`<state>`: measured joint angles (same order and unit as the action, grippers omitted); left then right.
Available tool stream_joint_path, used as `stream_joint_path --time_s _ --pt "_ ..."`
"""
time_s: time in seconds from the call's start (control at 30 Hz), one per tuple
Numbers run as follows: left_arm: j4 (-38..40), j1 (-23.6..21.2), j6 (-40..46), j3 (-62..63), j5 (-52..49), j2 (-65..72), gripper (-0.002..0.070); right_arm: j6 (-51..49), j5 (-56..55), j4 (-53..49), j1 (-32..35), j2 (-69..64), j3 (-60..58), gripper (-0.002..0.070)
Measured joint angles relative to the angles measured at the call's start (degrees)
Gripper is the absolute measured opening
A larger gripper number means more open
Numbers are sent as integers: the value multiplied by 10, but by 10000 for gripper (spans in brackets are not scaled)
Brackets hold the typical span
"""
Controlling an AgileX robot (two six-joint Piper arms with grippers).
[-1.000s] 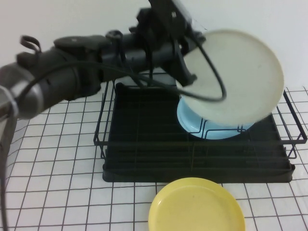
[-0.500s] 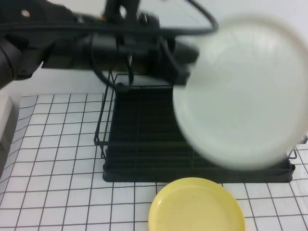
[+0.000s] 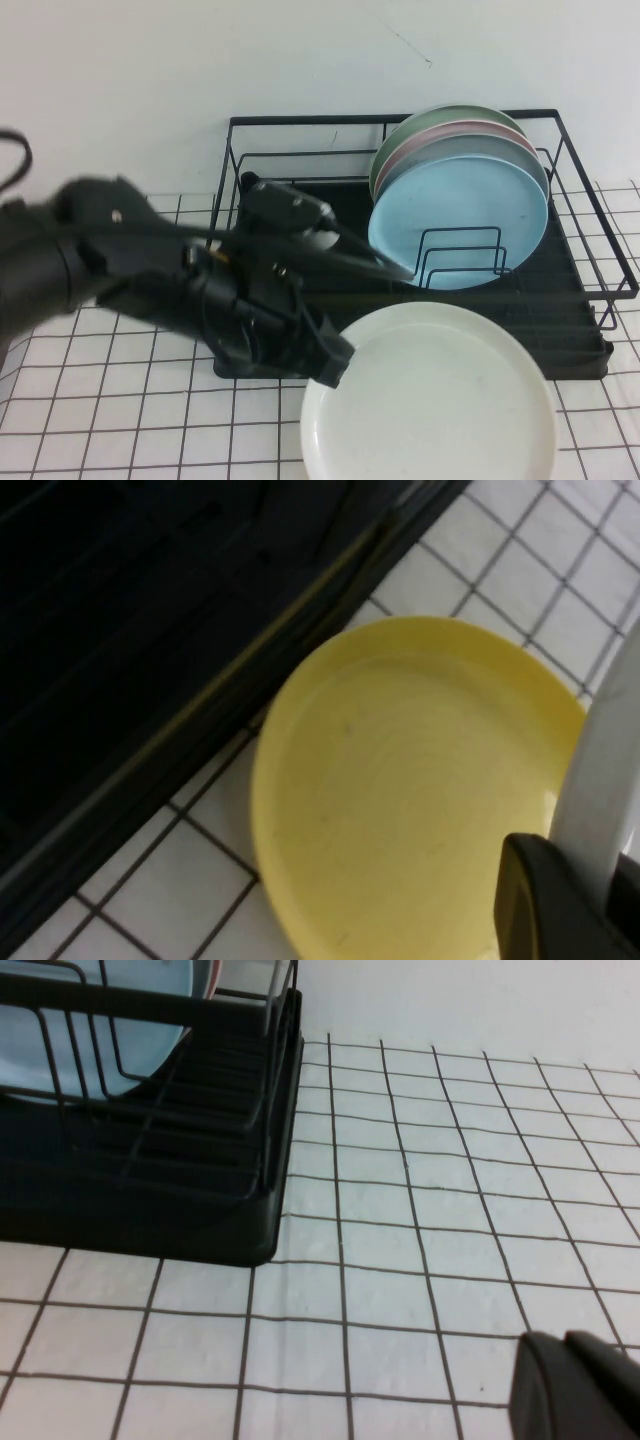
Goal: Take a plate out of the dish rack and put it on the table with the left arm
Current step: Place the plate from the table
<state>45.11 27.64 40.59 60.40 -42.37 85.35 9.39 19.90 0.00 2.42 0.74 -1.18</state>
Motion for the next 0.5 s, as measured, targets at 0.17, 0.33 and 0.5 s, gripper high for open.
stream_joint_path --time_s 0.17,0.33,0.5 --pt "11 3 14 -60 97 0 5 0 0 0 0 0 0 -3" --pt "17 16 22 -68 129 6 5 0 0 0 0 0 0 -3" --pt "14 34 33 -68 155 33 5 0 0 0 0 0 0 -3"
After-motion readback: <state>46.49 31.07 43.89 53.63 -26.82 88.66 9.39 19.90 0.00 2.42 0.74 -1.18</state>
